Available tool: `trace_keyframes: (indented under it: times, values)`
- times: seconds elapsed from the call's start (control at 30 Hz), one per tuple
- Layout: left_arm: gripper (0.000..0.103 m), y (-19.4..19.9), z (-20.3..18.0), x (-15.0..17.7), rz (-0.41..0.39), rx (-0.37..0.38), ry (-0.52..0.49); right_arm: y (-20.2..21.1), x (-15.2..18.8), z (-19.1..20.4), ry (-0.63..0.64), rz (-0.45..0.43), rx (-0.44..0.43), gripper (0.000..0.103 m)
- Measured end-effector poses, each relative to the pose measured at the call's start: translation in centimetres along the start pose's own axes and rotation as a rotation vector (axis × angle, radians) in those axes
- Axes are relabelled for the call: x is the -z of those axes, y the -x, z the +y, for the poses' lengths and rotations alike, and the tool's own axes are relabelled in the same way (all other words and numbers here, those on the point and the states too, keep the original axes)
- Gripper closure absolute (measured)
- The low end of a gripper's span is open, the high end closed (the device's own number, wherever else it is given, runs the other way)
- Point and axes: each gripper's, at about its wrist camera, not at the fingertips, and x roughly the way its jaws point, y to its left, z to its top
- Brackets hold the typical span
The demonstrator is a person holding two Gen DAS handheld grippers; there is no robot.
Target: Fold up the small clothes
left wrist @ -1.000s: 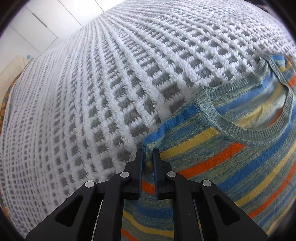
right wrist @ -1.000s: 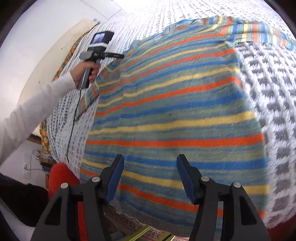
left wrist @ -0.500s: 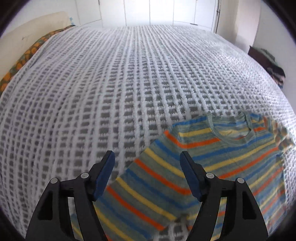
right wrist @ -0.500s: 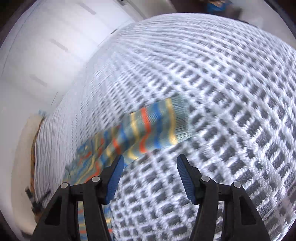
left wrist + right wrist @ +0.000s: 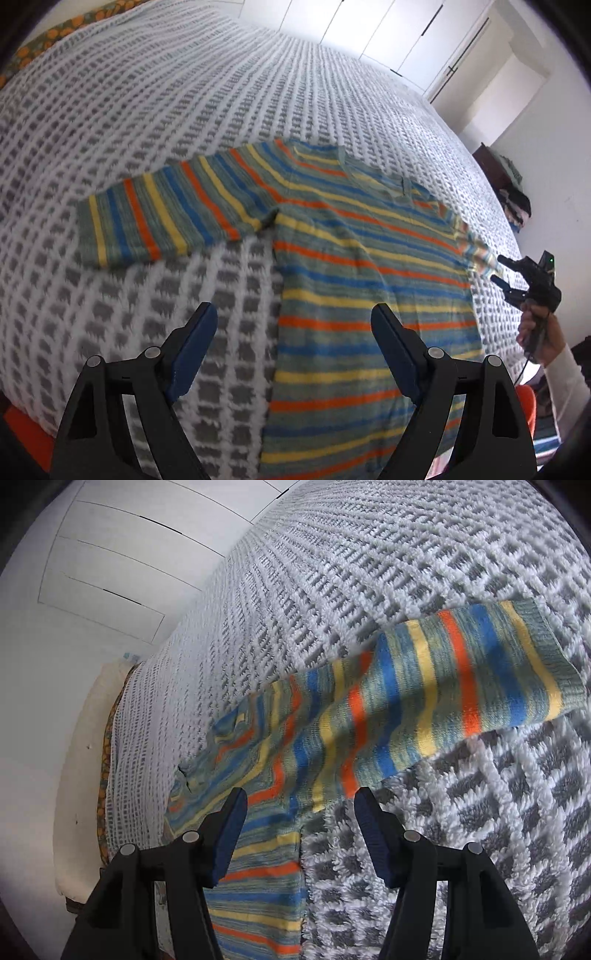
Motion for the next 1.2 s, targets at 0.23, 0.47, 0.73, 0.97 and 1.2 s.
trace_keyframes:
  times: [0.23, 0.47, 0.73, 0.97, 1.2]
  values:
    - [0.017, 0.9, 0.7, 4.3, 0.072, -0.031, 0.027, 4.6, 1.6, -5.3, -0.034, -0.101, 0.005, 0.042]
    - [0.017, 0.6, 0.5, 5.8, 0.11, -0.054, 0.095, 3.0, 1.6, -7.1, -0.14, -0.119, -0.283, 0.041]
    - [0.017, 0.1, -3.0, 5.4, 0.118, -0.051, 0.046, -3.7, 0.2, -7.5, -0.232, -0.021, -0.377, 0.037]
    - [0.017, -0.8, -4.9, 5.6, 0.158, -0.045, 0.011, -2.4, -0.9, -7.7, -0.282, -0.215, -0.475, 0.037]
    - [0.017, -1.3, -4.7, 6.3, 0.176, -0.049, 0.014, 5.5, 1.0, -13.1, -0.41, -0.44, -0.531, 0.035]
